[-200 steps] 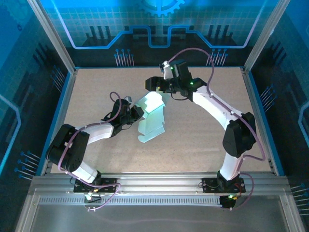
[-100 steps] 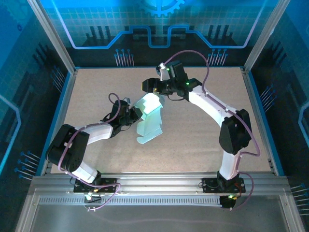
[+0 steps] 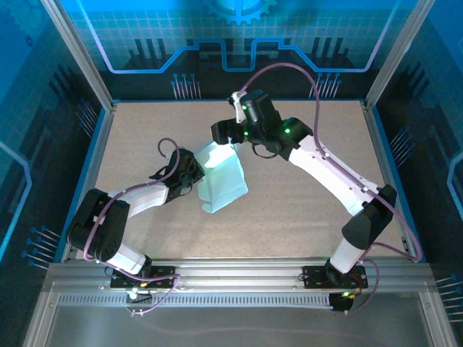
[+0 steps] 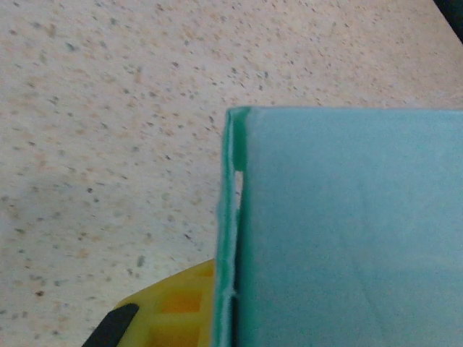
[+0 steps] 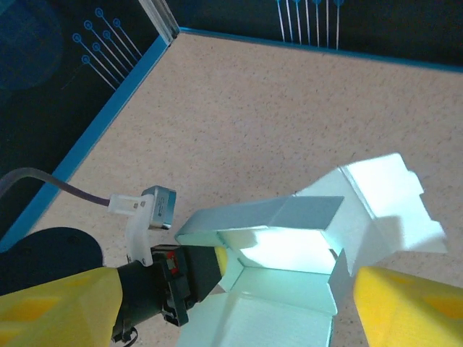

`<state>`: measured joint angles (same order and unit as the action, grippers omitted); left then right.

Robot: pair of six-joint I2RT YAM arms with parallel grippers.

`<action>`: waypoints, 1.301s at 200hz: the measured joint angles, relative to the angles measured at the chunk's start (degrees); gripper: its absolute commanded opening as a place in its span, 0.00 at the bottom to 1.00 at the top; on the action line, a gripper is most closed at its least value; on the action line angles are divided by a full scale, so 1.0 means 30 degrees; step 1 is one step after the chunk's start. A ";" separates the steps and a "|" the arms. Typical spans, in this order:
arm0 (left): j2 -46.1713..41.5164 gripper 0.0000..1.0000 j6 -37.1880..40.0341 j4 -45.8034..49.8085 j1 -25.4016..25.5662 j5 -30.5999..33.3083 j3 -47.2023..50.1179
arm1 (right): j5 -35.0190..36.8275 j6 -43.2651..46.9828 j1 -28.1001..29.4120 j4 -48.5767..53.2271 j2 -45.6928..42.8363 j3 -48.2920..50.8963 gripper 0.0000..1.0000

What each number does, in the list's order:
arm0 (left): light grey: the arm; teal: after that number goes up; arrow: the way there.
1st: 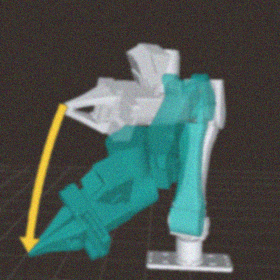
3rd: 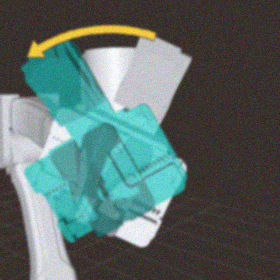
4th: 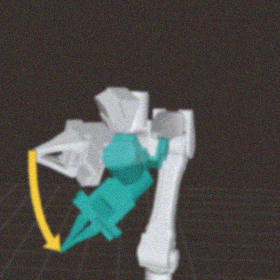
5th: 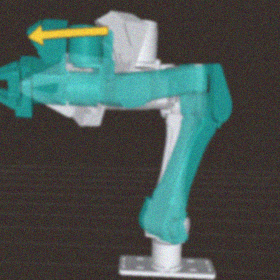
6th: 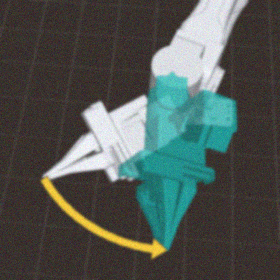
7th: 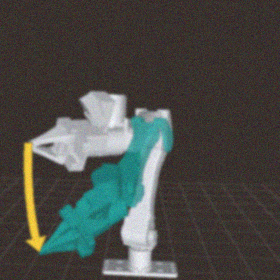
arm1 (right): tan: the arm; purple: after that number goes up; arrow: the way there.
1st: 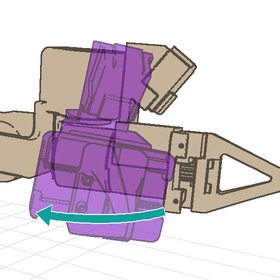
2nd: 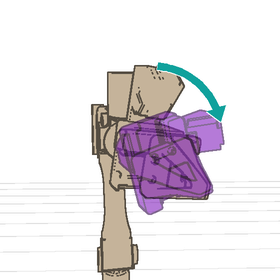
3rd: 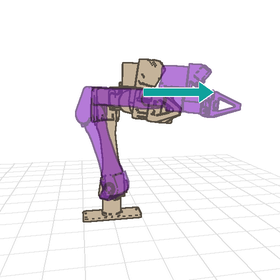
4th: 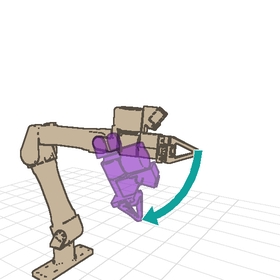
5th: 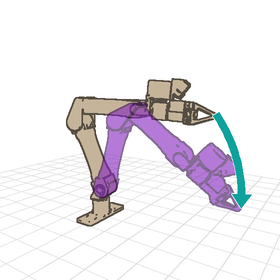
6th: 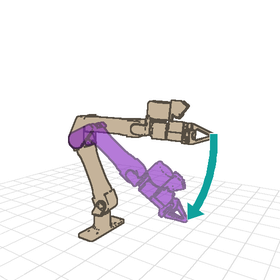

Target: Fold the paper box

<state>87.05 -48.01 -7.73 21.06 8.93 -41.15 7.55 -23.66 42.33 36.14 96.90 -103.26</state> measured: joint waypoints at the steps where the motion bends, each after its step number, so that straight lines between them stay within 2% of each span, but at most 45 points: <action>1: -0.0015 0.00 0.0007 0.0029 0.0007 0.0051 0.0000 | 0.0080 0.0015 0.0044 0.0058 0.0044 -0.0087 0.82; 40: -0.0670 0.00 0.0699 0.0867 0.0393 0.1902 0.0000 | 0.2761 0.0073 0.1246 0.3038 0.3424 -0.5238 0.68; 80: -0.1122 0.00 0.1129 0.1049 0.0670 0.2929 0.0007 | 0.3257 -0.0474 0.1129 0.5581 0.7074 -0.8459 0.61; 130: -0.1260 0.00 0.1027 0.0976 0.0845 0.3096 0.0015 | 0.2572 -0.1472 0.0947 0.6805 0.8233 -0.8408 0.53; 175: -0.1260 0.00 0.0984 0.0969 0.1005 0.3096 0.0015 | 0.1064 -0.2470 0.0699 0.6003 0.8204 -0.6659 0.45; 194: -0.1260 0.00 0.0976 0.1209 0.1005 0.3096 0.0029 | 0.0248 -0.2841 0.0481 0.5362 0.8145 -0.6164 0.37; 222: -0.1260 0.00 0.0984 0.1195 0.1027 0.3096 0.0029 | -0.0270 -0.3111 0.0313 0.4816 0.7810 -0.5625 0.31; 242: -0.1260 0.00 0.0984 0.1042 0.1042 0.3096 0.0029 | -0.0335 -0.3191 0.0313 0.4692 0.7533 -0.5457 0.33; 260: -0.1260 0.00 0.0984 0.0852 0.1042 0.3096 0.0029 | -0.0211 -0.3177 0.0313 0.4590 0.7293 -0.5224 0.51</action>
<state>83.26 -45.06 -5.17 24.18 18.22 -41.06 6.92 -33.19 43.27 49.91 118.78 -118.93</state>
